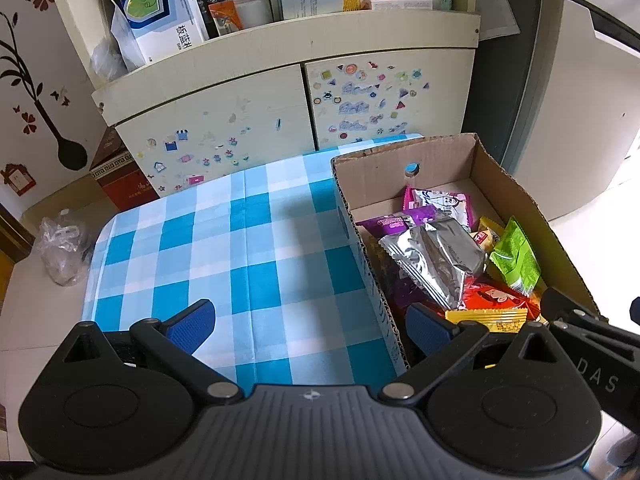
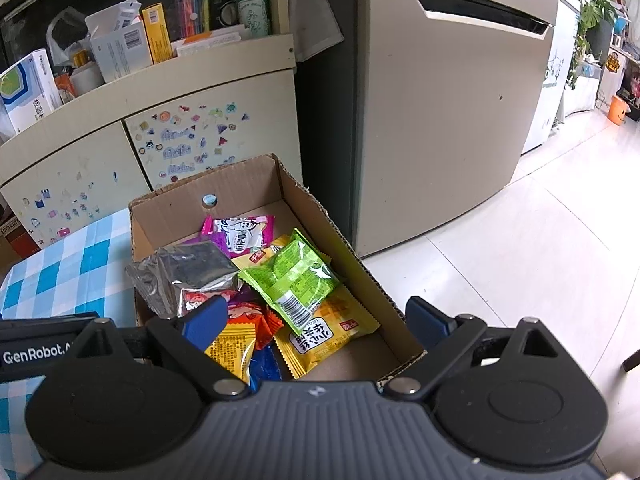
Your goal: Organize snacks
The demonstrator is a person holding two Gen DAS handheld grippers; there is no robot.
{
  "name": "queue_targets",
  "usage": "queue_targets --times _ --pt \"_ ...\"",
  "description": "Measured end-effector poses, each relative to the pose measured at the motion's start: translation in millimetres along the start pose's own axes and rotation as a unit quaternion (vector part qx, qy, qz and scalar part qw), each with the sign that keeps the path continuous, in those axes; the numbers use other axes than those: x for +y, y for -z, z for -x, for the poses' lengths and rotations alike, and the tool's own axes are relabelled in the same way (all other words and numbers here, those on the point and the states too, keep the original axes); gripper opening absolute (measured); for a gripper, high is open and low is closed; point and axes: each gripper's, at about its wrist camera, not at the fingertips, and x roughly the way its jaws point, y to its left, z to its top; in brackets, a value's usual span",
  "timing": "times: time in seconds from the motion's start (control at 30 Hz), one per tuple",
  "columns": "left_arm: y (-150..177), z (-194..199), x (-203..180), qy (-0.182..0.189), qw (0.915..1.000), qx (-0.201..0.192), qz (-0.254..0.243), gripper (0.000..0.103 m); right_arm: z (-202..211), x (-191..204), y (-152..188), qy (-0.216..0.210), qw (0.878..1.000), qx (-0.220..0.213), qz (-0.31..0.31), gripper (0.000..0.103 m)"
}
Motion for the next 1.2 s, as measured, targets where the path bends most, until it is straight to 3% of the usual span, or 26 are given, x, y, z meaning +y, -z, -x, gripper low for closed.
queue_targets --times 1.2 --pt "-5 -16 12 -0.008 0.9998 0.020 0.003 0.103 -13 15 -2 -0.009 1.000 0.014 -0.002 0.095"
